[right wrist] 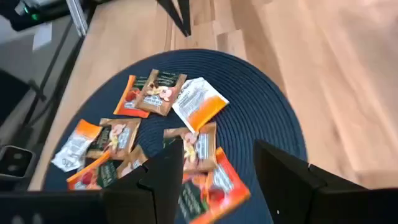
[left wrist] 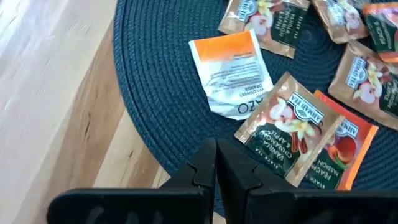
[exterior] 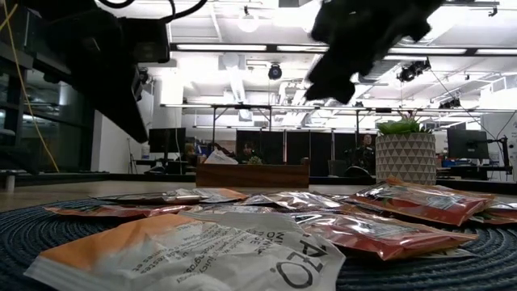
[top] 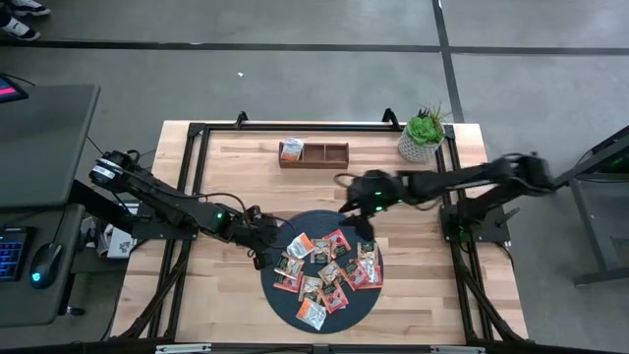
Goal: Pick & Place Tea
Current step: Put the white tea bag into the left section of the wooden organizer
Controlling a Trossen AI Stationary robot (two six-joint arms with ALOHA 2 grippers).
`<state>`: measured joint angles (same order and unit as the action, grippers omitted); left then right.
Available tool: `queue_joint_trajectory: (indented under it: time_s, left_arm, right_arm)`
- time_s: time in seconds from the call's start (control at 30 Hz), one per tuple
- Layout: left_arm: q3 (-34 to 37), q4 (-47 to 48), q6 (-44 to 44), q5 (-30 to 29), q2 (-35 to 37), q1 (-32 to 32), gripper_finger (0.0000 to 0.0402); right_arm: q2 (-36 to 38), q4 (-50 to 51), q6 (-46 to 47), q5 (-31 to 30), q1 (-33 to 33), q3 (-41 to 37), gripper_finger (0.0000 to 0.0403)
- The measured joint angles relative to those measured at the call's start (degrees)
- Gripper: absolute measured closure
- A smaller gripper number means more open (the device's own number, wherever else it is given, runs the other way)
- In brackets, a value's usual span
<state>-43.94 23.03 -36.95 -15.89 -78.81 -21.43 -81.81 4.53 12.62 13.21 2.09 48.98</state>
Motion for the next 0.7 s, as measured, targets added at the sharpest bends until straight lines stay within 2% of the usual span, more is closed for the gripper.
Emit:
queue_joint_trajectory:
  time_s: [0.17,0.33,0.5,0.7]
  left_arm:
    - [0.0,0.3,-3.5,-1.3,0.0,0.0,0.039]
    - [1.0,1.1,-5.5,-1.6,0.0,0.0,0.039]
    - [4.1,-1.3,-9.1,-1.2,0.0,0.0,0.039]
    - [9.2,-10.4,-13.6,0.5,0.0,0.0,0.039]
  right_arm:
    - [-11.5,-0.1,-6.0,4.1,-0.1,8.2,0.0214]
    - [-19.8,0.0,-12.0,4.3,-1.0,14.7,0.0214]
    - [-24.4,-0.1,-17.0,4.2,-1.7,17.4,0.0214]
    - [-25.4,-1.1,-19.0,4.3,-2.0,16.7,0.0214]
